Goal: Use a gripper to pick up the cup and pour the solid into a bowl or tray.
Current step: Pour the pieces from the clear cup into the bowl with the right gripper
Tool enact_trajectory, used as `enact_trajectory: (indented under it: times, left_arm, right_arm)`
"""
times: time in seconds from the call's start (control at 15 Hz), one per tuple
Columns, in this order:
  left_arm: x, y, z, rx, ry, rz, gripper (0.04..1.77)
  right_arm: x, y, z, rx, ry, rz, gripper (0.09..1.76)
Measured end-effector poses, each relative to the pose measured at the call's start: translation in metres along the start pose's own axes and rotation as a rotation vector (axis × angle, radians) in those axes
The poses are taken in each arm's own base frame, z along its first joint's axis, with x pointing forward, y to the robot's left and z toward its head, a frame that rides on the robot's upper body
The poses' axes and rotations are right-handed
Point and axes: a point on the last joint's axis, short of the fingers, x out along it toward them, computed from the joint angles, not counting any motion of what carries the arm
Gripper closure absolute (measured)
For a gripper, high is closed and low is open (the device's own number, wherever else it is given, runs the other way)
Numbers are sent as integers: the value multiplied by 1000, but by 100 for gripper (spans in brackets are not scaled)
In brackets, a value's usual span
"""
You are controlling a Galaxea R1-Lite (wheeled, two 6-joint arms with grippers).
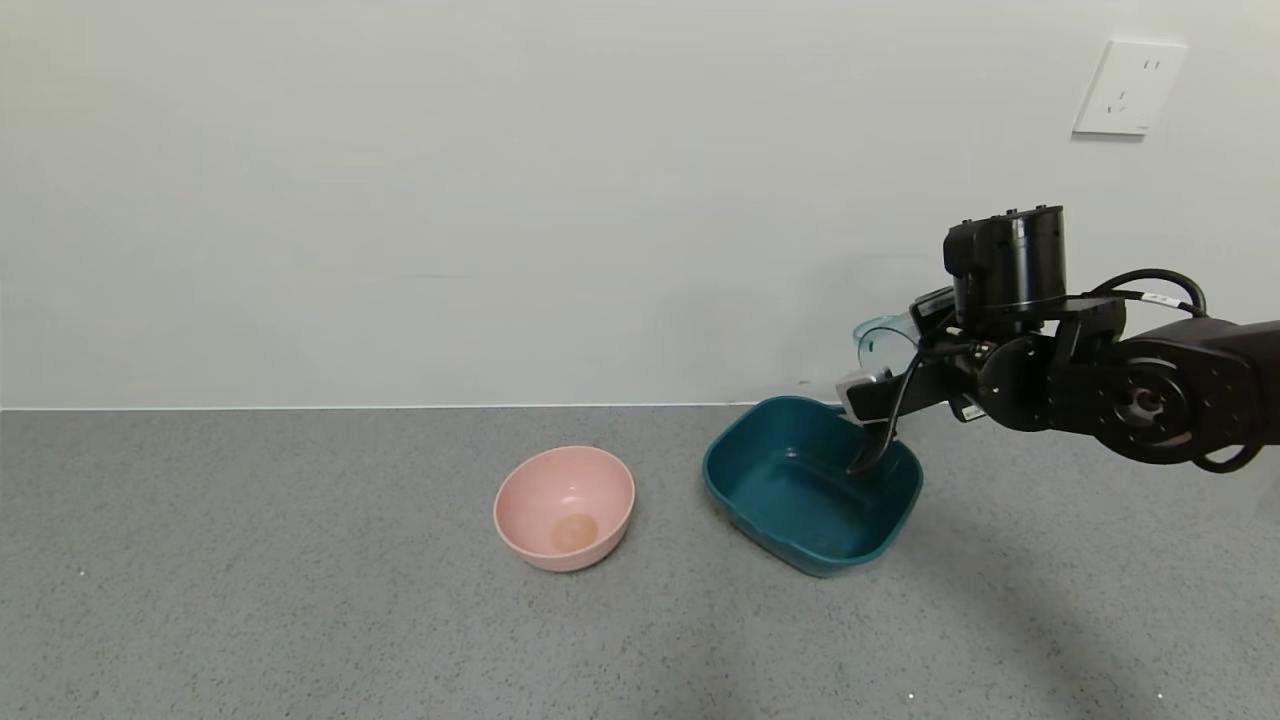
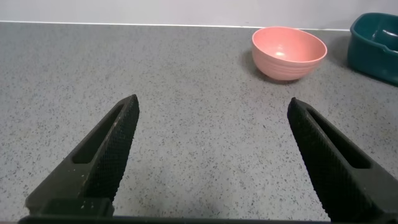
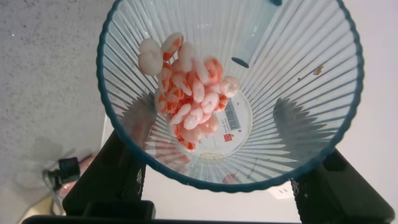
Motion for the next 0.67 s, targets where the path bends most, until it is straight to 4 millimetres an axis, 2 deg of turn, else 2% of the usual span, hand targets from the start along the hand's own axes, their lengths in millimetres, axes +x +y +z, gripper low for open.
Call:
enact_trajectory:
  times: [0.4, 0.67]
  left_arm:
    - [0, 0, 0, 0, 0, -1, 9]
    - [0, 0, 0, 0, 0, -1, 9]
  right_arm:
    - [-3, -7, 11, -168, 24, -73, 54]
    - [-8, -6, 16, -232, 83, -54, 54]
